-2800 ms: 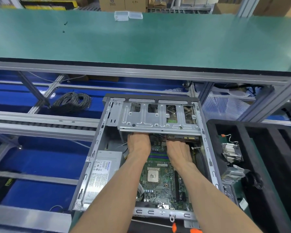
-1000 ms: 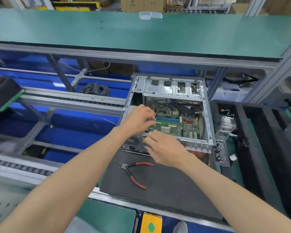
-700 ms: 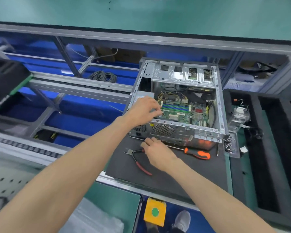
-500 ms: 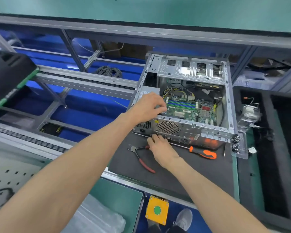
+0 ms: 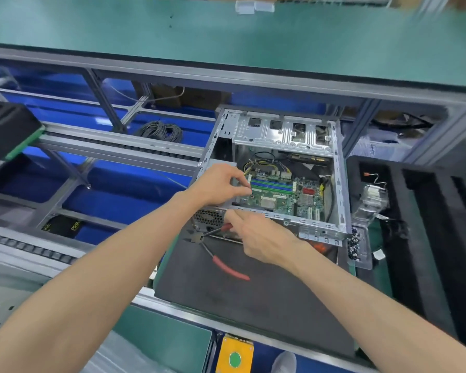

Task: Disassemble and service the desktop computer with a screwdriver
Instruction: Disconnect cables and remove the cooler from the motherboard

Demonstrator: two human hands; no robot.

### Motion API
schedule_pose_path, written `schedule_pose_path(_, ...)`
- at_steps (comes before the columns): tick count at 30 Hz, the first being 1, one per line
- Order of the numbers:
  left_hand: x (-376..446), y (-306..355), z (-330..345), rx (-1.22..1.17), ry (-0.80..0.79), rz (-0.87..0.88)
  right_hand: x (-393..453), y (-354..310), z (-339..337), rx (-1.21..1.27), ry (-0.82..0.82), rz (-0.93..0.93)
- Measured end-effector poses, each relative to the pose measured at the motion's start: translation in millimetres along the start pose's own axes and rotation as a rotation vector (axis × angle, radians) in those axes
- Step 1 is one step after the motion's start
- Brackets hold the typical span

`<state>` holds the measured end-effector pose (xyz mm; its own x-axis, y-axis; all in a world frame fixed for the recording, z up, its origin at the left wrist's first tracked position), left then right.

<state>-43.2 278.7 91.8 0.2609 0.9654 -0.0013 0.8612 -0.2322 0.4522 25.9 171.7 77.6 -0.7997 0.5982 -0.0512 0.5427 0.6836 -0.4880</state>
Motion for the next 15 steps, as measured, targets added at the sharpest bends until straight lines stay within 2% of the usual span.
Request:
schedule_pose_path(4,16.6,0.6,-14.6,-0.155,0.016,-0.042,0.1,5.1,-42.7,-0.004,0.046,-0.011)
schedule_pose_path(9,36.6,-0.2,-24.5,-0.314,0.025,-0.082,0.9,45.0,-82.4,0.018,0.144,0.1)
schedule_pose_path(13,48.7,-10.4,-20.6,-0.627,0.002,-0.231,2.6,76.5,-93.5,0.029,0.207,0.154)
schedule_pose_path(15,53.9,-14.6,-14.8,-0.694,-0.046,-0.296,3.2,95.4,-92.9,0.041,0.219,0.203)
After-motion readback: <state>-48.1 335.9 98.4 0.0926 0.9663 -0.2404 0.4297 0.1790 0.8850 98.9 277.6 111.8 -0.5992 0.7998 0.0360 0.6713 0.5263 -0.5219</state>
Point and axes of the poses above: each hand's wrist, its own x-axis towards the middle knuckle, its own z-axis out of the palm, y = z × x, the point moved 10 cm from there along x, towards the middle knuckle, and after that the axes turned 10 degrees about x, right-handed, at the moved point
